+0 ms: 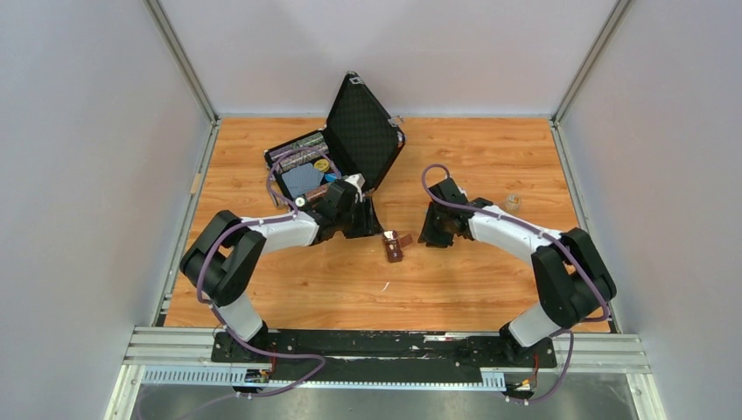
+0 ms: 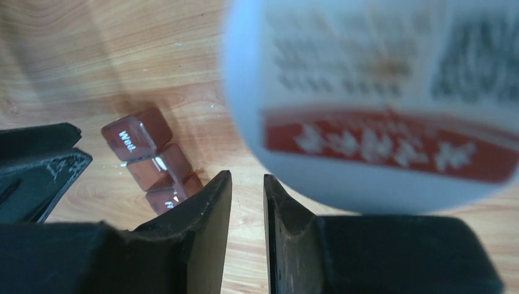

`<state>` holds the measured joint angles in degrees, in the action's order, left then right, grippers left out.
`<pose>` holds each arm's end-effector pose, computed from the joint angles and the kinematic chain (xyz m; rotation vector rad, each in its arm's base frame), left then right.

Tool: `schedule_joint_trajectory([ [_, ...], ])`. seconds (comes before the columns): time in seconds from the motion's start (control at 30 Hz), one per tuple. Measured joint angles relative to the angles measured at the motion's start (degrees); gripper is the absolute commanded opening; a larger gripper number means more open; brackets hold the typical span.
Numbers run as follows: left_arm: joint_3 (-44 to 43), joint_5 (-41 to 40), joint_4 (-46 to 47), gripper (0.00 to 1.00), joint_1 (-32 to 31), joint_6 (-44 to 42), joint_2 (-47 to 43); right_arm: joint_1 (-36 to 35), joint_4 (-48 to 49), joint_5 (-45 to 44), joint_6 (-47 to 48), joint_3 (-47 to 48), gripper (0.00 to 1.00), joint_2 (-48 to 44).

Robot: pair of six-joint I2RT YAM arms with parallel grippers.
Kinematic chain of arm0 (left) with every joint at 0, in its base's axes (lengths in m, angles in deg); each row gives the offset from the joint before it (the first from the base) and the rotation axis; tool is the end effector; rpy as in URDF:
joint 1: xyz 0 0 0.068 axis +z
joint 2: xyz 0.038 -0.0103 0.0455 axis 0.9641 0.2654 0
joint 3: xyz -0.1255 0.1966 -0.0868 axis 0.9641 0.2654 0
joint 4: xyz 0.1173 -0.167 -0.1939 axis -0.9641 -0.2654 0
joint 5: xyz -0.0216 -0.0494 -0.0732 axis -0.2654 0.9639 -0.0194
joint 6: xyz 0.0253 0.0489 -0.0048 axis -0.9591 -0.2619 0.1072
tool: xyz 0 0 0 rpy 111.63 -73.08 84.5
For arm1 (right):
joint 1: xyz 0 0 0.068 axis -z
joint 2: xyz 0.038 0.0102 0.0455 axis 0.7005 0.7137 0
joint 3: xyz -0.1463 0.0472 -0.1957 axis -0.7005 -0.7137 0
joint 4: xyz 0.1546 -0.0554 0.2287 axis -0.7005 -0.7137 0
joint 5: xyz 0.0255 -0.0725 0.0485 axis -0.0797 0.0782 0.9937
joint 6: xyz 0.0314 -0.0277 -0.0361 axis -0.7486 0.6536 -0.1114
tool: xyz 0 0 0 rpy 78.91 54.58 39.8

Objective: Sort the pills into containers

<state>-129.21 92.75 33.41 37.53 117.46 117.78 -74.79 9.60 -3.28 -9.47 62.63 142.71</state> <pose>0.2786 -0.2179 0.1218 -0.0278 2.4947 -0.8237 0.2680 0.1568 0.1446 0.3461 2.7354 0.3875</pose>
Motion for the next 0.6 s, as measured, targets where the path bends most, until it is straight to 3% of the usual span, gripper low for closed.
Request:
schedule_joint_trajectory([
  [0.27, 0.0, 4.3, 3.7, 0.53, 0.0, 1.5, 3.8, 0.0, 3.1, 1.9, -0.2, 0.7, 0.26, 5.9],
  [0.6, -1.6, 6.9, 5.0, 0.5, 0.0, 1.7, 6.1, 0.0, 8.0, 5.7, -0.2, 0.5, 0.3, 6.0],
])
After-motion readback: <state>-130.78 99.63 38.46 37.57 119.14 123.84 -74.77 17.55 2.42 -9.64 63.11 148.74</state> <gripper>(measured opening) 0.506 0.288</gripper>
